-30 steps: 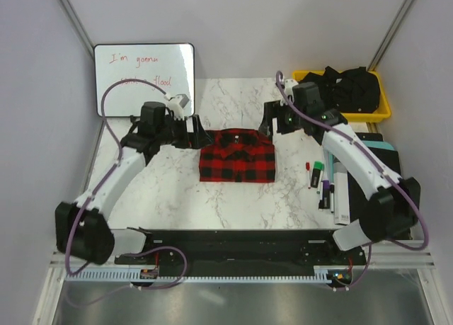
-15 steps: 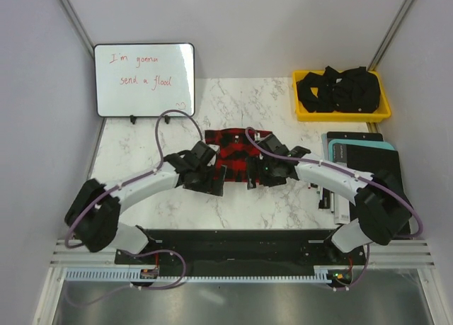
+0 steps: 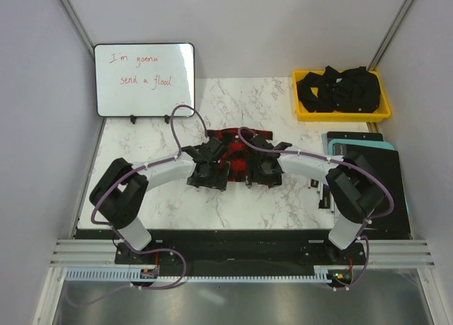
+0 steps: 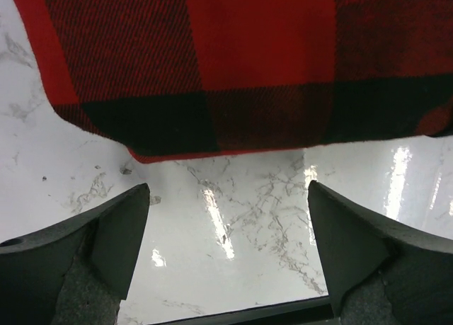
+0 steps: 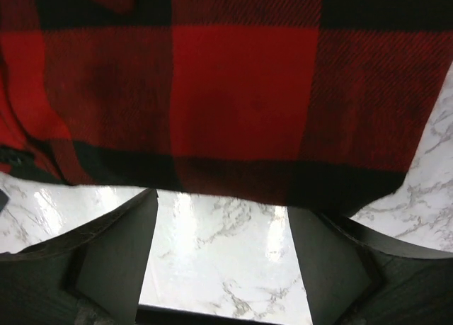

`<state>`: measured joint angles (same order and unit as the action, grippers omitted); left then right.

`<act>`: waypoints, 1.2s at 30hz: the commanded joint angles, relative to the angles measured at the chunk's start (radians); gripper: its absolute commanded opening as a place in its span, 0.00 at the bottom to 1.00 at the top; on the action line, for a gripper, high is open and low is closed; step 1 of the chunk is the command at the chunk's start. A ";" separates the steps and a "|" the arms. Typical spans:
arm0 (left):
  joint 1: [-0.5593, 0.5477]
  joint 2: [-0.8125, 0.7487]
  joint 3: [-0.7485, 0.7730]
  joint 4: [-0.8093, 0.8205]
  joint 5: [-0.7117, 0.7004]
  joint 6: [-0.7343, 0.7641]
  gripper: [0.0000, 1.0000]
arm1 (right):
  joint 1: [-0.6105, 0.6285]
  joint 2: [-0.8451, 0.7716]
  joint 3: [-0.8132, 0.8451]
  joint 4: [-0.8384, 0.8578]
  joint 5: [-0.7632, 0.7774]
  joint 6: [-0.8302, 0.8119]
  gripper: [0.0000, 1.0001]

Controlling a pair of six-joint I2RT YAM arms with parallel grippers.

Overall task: Fold and stack the long sleeve shirts
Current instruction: Neatly place the folded shirt to the corner

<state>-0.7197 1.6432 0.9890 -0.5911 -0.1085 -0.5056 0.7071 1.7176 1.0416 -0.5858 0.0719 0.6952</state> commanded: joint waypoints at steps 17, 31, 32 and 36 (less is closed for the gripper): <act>0.209 0.493 0.517 0.280 -0.007 0.185 0.99 | -0.250 0.372 0.379 0.150 0.147 -0.063 0.80; 0.299 0.788 0.968 0.186 0.124 0.268 0.99 | -0.339 0.640 0.768 0.213 0.138 -0.163 0.79; 0.299 0.793 0.981 0.180 0.130 0.272 0.99 | -0.342 0.643 0.773 0.213 0.137 -0.168 0.79; 0.301 0.765 0.988 0.183 0.136 0.260 0.99 | -0.344 0.599 0.767 0.215 0.097 -0.175 0.81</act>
<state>-0.4248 2.3951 1.9541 -0.3679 -0.0116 -0.2638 0.3679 2.3066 1.8042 -0.3500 0.2081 0.5358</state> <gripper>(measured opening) 0.991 0.793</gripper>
